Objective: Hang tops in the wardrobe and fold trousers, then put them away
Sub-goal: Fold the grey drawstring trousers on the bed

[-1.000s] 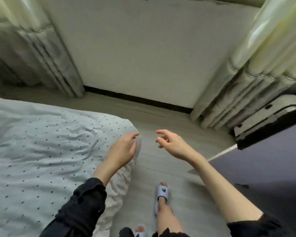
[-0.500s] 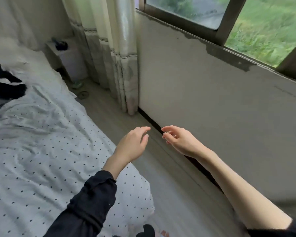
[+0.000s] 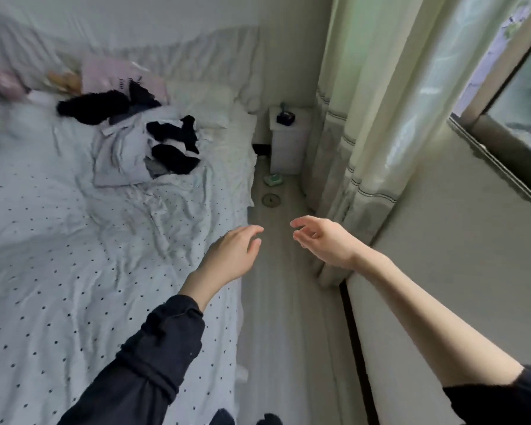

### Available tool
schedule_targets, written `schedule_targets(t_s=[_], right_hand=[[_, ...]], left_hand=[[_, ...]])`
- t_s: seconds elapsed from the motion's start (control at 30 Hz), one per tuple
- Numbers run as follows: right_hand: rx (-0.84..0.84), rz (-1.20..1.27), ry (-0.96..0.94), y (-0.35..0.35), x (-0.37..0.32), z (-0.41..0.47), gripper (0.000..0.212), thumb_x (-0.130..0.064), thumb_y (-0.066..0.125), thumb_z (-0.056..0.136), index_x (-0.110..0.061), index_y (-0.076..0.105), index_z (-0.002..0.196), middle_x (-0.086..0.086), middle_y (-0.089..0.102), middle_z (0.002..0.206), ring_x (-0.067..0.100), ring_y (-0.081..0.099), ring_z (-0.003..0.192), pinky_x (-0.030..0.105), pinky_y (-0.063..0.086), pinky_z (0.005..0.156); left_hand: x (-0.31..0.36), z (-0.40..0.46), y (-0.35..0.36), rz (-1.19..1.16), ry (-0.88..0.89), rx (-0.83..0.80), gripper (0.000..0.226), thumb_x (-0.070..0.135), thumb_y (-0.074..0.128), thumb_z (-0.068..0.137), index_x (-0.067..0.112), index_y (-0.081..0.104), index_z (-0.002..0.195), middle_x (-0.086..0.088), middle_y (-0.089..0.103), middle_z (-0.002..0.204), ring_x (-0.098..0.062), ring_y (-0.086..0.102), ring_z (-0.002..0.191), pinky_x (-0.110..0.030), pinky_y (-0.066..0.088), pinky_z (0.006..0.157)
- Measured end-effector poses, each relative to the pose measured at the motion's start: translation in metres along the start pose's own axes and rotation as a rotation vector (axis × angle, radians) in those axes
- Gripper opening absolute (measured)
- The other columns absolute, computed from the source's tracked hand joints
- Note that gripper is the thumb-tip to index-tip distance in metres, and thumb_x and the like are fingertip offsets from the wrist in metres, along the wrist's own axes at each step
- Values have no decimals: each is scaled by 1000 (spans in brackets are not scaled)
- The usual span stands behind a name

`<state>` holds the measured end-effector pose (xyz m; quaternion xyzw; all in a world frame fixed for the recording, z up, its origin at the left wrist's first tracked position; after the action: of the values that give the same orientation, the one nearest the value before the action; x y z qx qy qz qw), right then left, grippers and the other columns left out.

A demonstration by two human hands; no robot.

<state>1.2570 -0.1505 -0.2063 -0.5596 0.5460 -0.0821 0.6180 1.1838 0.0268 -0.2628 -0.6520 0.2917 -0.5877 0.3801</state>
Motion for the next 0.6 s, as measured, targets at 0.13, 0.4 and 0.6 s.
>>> schedule_targets(t_s=[0.13,0.4,0.6], right_hand=[[-29,-6,-133,-56,2,75,35,-28,44,98,-18,50,132,5,65,115,22,59,107,21,40,85],[-207,36,-367,-107,6,262,34,-28,43,99,-20,50,132,4,63,113,21,58,108,27,44,88],[-369,49,-486,-136,-7,387,35,-28,44,99,-21,49,133,8,60,118,20,58,104,25,44,81]], left_hand=[[7,67,-28,55,-75,81,37,28,35,101,23,45,136,6,47,140,-15,49,121,-28,41,92],[-7,194,-53,88,-296,240,39,28,36,101,20,43,138,1,45,142,-18,47,125,-33,42,98],[-21,281,-67,55,-486,373,39,28,35,101,20,43,139,-1,49,137,-18,50,119,-31,43,94]])
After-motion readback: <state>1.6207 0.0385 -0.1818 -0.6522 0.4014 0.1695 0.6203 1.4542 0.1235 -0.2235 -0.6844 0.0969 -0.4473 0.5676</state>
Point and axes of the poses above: each hand's wrist, its own z-axis towards the middle knuckle, its own y-axis out of the palm, x = y × z, the point moved 1 cm from there along z, towards the middle knuckle
